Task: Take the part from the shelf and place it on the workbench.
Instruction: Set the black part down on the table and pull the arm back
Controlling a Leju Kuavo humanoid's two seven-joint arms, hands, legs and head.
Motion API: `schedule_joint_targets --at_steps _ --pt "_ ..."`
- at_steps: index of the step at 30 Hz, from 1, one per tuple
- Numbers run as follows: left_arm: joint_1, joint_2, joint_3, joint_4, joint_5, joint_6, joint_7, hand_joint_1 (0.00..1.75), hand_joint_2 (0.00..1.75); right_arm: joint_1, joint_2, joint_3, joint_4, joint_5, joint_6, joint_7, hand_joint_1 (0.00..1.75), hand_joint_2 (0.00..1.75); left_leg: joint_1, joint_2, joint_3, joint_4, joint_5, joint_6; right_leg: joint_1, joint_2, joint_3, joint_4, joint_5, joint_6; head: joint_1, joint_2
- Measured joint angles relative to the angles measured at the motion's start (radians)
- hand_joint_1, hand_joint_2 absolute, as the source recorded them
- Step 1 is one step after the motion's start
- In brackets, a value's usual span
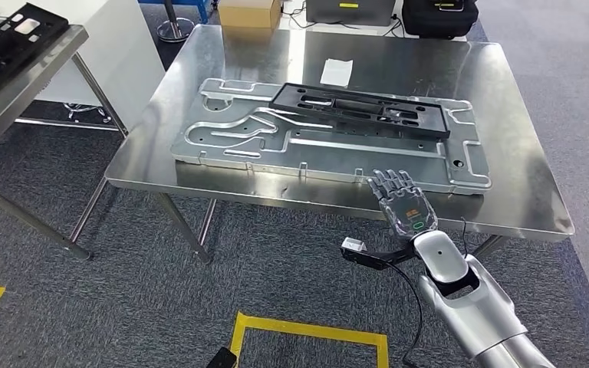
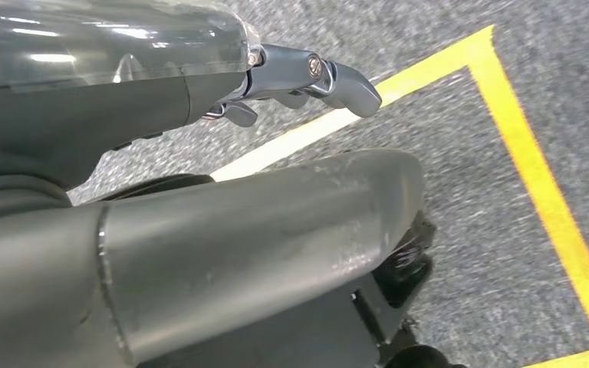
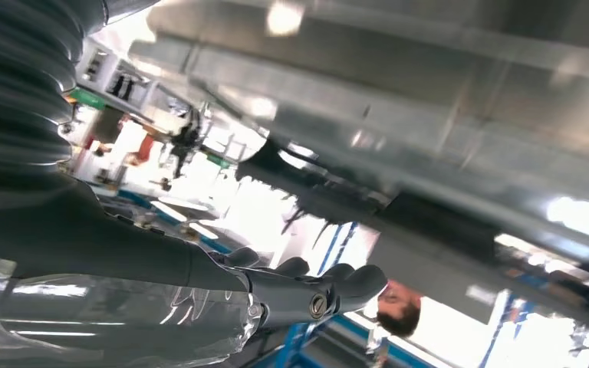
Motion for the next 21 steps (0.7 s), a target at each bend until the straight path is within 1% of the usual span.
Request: schedule_joint_targets --at_steps 1,2,3,4,5,6,7,8,9,10,11,12,13,14,15,16,17,18,19,20,21 --pt "0.0 0.0 0.003 0.0 0.001 0.0 -0.002 0.0 0.0 0.005 0.0 -0.002 0.0 -0.001 0.001 0.001 0.0 1.75 0.0 0.0 0.036 -0.027 0.027 0.003 0.001 0.0 -0.017 0.004 0.01 0.002 0.0 0.0" --pt "-0.001 0.0 0.005 0.0 0.001 0.001 -0.003 0.0 0.0 0.009 0.0 -0.004 -0.002 -0.002 0.001 0.003 0.0 1.75 -0.001 0.0 0.088 -0.087 0.044 0.008 0.002 0.0 -0.031 0.01 0.019 0.005 -0.001 0.0" --pt "-0.002 0.0 0.006 0.0 0.001 0.001 -0.005 0.0 0.0 0.013 0.0 -0.009 -0.006 -0.003 0.001 0.006 0.0 1.75 -0.003 0.0 0.145 -0.163 0.042 0.014 0.003 0.0 -0.043 0.016 0.027 0.008 -0.001 0.0" --pt "-0.002 0.0 0.007 0.0 0.001 0.002 -0.006 0.0 0.0 0.017 0.0 -0.014 -0.011 -0.005 0.002 0.009 0.0 1.75 -0.006 0.0 0.191 -0.227 0.032 0.019 0.004 0.0 -0.051 0.019 0.034 0.013 0.0 0.0" --pt "-0.003 0.0 0.008 0.0 0.001 0.002 -0.007 0.0 0.0 0.021 0.0 -0.018 -0.015 -0.008 0.002 0.013 0.0 1.31 -0.009 -0.001 0.218 -0.273 0.018 0.023 0.004 -0.001 -0.054 0.021 0.041 0.018 0.0 0.0" --pt "-0.003 0.0 0.009 0.0 0.002 0.003 -0.008 0.0 0.0 0.025 0.0 -0.023 -0.019 -0.012 0.005 0.016 0.0 0.87 -0.013 -0.001 0.227 -0.294 0.013 0.028 0.003 -0.002 -0.055 0.019 0.05 0.024 -0.001 0.0" --pt "-0.002 -0.001 0.01 0.0 0.002 0.004 -0.008 0.0 0.0 0.03 0.001 -0.027 -0.021 -0.019 0.009 0.021 0.0 0.44 -0.013 0.0 0.222 -0.299 0.022 0.034 0.002 -0.002 -0.056 0.015 0.058 0.031 -0.002 0.0" --pt "-0.001 -0.001 0.012 0.0 0.003 0.005 -0.01 0.0 0.0 0.037 0.002 -0.032 -0.025 -0.029 0.015 0.026 0.0 0.0 -0.012 0.001 0.217 -0.305 0.034 0.041 0.0 -0.001 -0.059 0.015 0.056 0.038 -0.004 0.0" --pt "-0.001 -0.002 0.013 0.0 0.003 0.006 -0.012 0.0 0.0 0.047 0.004 -0.037 -0.029 -0.04 0.022 0.03 0.0 0.0 -0.009 0.003 0.209 -0.309 0.049 0.049 -0.001 0.001 -0.065 0.025 0.037 0.044 -0.005 0.0" --pt "-0.001 -0.003 0.016 0.0 0.004 0.007 -0.014 0.0 0.0 0.06 0.006 -0.044 -0.034 -0.053 0.028 0.033 0.0 0.0 -0.006 0.004 0.199 -0.313 0.064 0.056 -0.002 0.003 -0.076 0.053 -0.001 0.049 -0.002 0.0" --pt "-0.001 -0.004 0.019 0.0 0.005 0.008 -0.017 0.0 0.0 0.073 0.009 -0.049 -0.039 -0.065 0.032 0.035 0.0 0.0 -0.005 0.005 0.185 -0.315 0.078 0.06 -0.006 0.005 -0.091 0.102 -0.054 0.054 0.001 0.0" --pt "0.0 -0.005 0.022 0.0 0.007 0.009 -0.018 0.0 0.0 0.089 0.013 -0.053 -0.045 -0.075 0.032 0.036 0.0 0.0 -0.005 0.004 0.168 -0.315 0.09 0.062 -0.008 0.006 -0.106 0.166 -0.105 0.058 0.004 0.0" --pt "0.002 -0.005 0.026 0.0 0.01 0.01 -0.019 0.0 0.0 0.107 0.018 -0.056 -0.05 -0.083 0.028 0.038 0.0 0.0 -0.005 0.004 0.152 -0.314 0.102 0.061 -0.01 0.006 -0.119 0.23 -0.139 0.061 0.007 0.0" --pt "0.004 -0.005 0.029 0.0 0.012 0.011 -0.02 0.0 0.0 0.127 0.023 -0.056 -0.056 -0.088 0.023 0.04 0.0 0.0 -0.005 0.005 0.135 -0.312 0.115 0.059 -0.013 0.006 -0.122 0.278 -0.149 0.065 0.007 0.0" --pt "0.005 -0.005 0.031 0.0 0.014 0.011 -0.021 0.0 0.0 0.148 0.029 -0.057 -0.063 -0.092 0.016 0.043 0.0 0.0 -0.004 0.005 0.118 -0.311 0.126 0.057 -0.016 0.006 -0.11 0.296 -0.136 0.067 0.007 0.0" --pt "0.006 -0.006 0.032 0.0 0.017 0.012 -0.023 0.0 0.0 0.168 0.034 -0.058 -0.072 -0.096 0.008 0.046 0.0 0.0 -0.003 0.005 0.102 -0.308 0.136 0.053 -0.019 0.006 -0.08 0.278 -0.108 0.069 0.007 0.0" --pt "0.007 -0.006 0.034 0.0 0.018 0.012 -0.024 0.0 0.0 0.186 0.039 -0.059 -0.082 -0.1 0.0 0.048 0.0 0.0 -0.002 0.005 0.088 -0.304 0.145 0.049 -0.022 0.006 -0.033 0.227 -0.083 0.07 0.007 0.0" --pt "0.007 -0.006 0.036 0.0 0.019 0.013 -0.026 0.0 0.0 0.2 0.044 -0.061 -0.093 -0.104 -0.007 0.05 0.0 0.0 -0.002 0.005 0.075 -0.299 0.152 0.043 -0.022 0.006 0.024 0.154 -0.078 0.07 0.008 0.0" --pt "0.007 -0.007 0.037 0.0 0.02 0.014 -0.028 0.0 0.0 0.212 0.05 -0.064 -0.105 -0.11 -0.014 0.051 0.0 0.0 -0.002 0.005 0.066 -0.293 0.159 0.037 -0.02 0.007 0.074 0.082 -0.086 0.067 0.007 0.0" --pt "0.007 -0.007 0.039 0.0 0.021 0.015 -0.03 0.0 0.0 0.225 0.056 -0.068 -0.118 -0.119 -0.024 0.05 0.0 0.0 -0.003 0.006 0.06 -0.291 0.167 0.03 -0.018 0.008 0.109 0.028 -0.1 0.062 0.006 0.0" --pt "0.007 -0.008 0.041 0.0 0.022 0.017 -0.034 0.0 0.0 0.242 0.064 -0.073 -0.132 -0.137 -0.038 0.046 0.0 0.0 -0.002 0.006 0.058 -0.291 0.175 0.023 -0.014 0.009 0.125 -0.002 -0.112 0.056 0.005 0.0"
